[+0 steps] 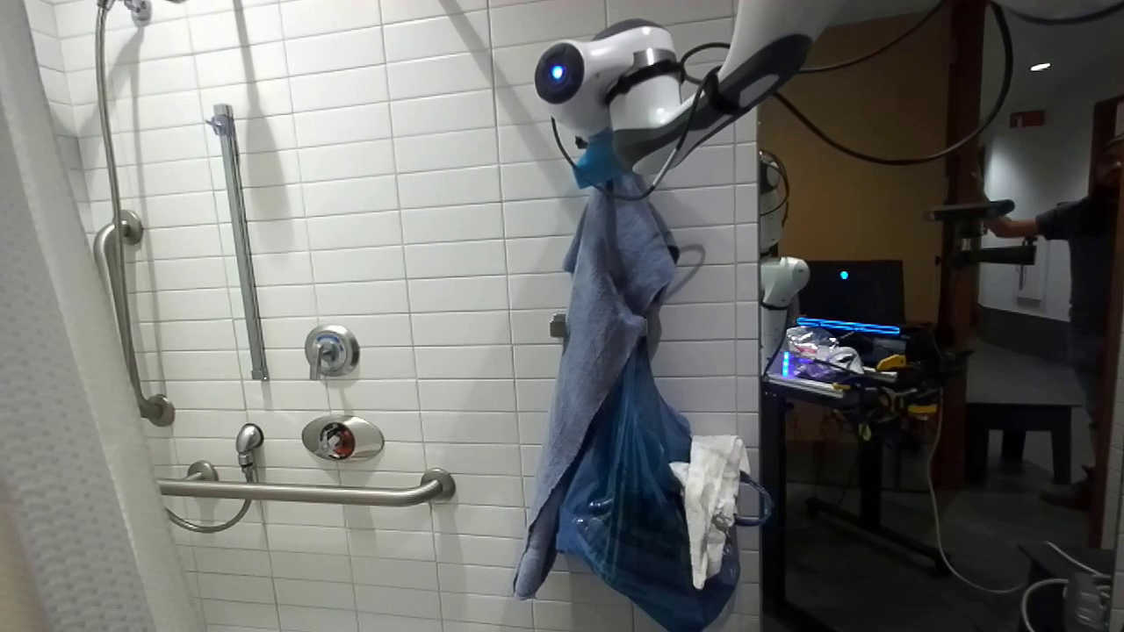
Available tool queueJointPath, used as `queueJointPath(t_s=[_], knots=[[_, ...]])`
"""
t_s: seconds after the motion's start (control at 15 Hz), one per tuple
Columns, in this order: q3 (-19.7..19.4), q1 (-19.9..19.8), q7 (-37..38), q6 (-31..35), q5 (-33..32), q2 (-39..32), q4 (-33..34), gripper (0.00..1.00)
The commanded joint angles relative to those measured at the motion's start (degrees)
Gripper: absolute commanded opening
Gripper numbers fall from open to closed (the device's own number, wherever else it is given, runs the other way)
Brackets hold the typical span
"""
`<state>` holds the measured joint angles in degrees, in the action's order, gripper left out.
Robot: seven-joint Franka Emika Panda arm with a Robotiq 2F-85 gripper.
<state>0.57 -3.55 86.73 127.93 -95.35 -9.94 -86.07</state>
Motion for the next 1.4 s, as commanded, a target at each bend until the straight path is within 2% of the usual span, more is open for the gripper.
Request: queueJointPath(t_s=[0.0,0.67,1.33], knots=[[-2.6,-1.0,0.2,0.9,-0.5,1.7,3.3,0.00],[-4.7,-1.4,0.7,1.9,-1.1,4.5,7.0,0.00],[-3.5,-0.4,1.1,14.5,-1.0,10.3,1.4,0.00]])
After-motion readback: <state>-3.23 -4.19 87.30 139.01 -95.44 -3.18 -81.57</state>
